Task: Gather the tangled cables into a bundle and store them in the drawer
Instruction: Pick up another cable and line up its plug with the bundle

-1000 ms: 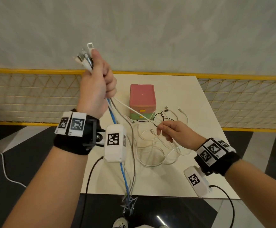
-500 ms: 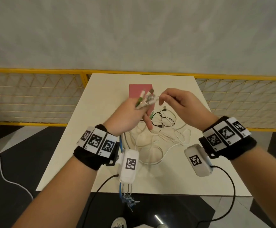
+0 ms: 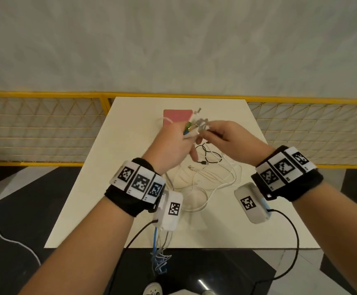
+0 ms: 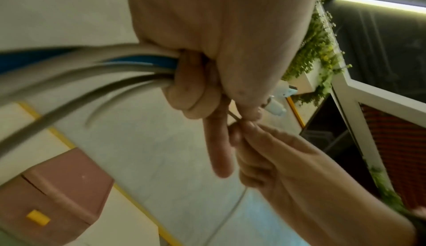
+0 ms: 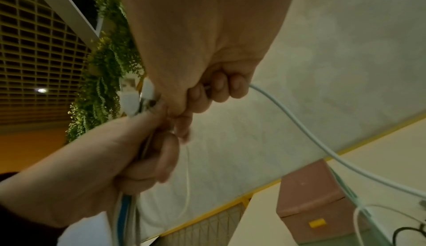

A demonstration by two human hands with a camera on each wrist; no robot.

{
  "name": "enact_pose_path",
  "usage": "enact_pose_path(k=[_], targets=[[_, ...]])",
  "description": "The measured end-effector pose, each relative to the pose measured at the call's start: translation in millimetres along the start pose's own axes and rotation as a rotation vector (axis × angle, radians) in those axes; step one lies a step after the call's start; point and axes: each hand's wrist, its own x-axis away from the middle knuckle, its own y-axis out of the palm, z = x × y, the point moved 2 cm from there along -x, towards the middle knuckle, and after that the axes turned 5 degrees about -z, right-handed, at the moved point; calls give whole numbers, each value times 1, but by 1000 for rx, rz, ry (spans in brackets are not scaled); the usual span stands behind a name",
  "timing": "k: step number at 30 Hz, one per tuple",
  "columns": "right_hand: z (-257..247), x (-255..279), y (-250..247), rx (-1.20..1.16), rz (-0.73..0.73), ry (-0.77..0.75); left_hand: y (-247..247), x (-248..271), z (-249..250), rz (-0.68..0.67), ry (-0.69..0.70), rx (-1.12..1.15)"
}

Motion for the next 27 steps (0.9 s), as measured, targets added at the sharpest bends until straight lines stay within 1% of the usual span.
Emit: enact_pose_path(k=[1, 2, 4, 5, 6, 7, 8, 9, 11, 13, 14, 15, 16, 17, 20, 21, 22, 24, 25, 27], targets=[[1, 1, -4, -15, -2, -4, -4, 0, -2, 19, -22, -5], [5, 4, -6, -29, -12, -2, -11, -1, -4, 71, -35, -10], [17, 11, -9, -30, -29, 35, -30, 0, -11, 253, -49, 21], [23, 14, -9, -34, -24, 55, -40, 0, -15, 351, -53, 81], [28, 17, -9, -39, -16, 65, -47, 1, -19, 430, -53, 122], [32, 19, -7, -36, -10, 72, -50, 3, -19, 473, -59, 109], [34, 19, -5, -24, -12, 77, -50, 4, -18, 472, -62, 71], [35, 17, -2, -4, -19, 80, -47, 5, -14, 432, -54, 44], [29, 10, 1, 28, -21, 59, -33, 5, -5, 262, -21, 7], [15, 1, 0, 42, 2, -23, -15, 4, 2, 43, 2, -72], [9, -3, -1, 50, 19, -73, -9, 3, 4, -19, 3, -100], [6, -5, -3, 61, 31, -102, -7, 3, 5, -14, 13, -107], [7, -7, -6, 68, 38, -103, -9, 3, 6, 34, 13, -103], [11, -5, -10, 65, 43, -78, -14, 4, 6, 120, 4, -69], [35, 6, -18, 70, 46, 12, -43, 7, -6, 459, -58, 154], [41, 11, -19, 68, 51, 35, -52, 7, -11, 531, -76, 171], [44, 13, -20, 65, 61, 49, -57, 8, -14, 559, -95, 149], [43, 13, -22, 61, 100, 37, -55, 9, -10, 537, -86, 138], [38, 10, -23, 65, 120, 10, -50, 9, -5, 499, -55, 161], [22, 3, -25, 84, 144, -71, -36, 7, 3, 363, 25, 181]])
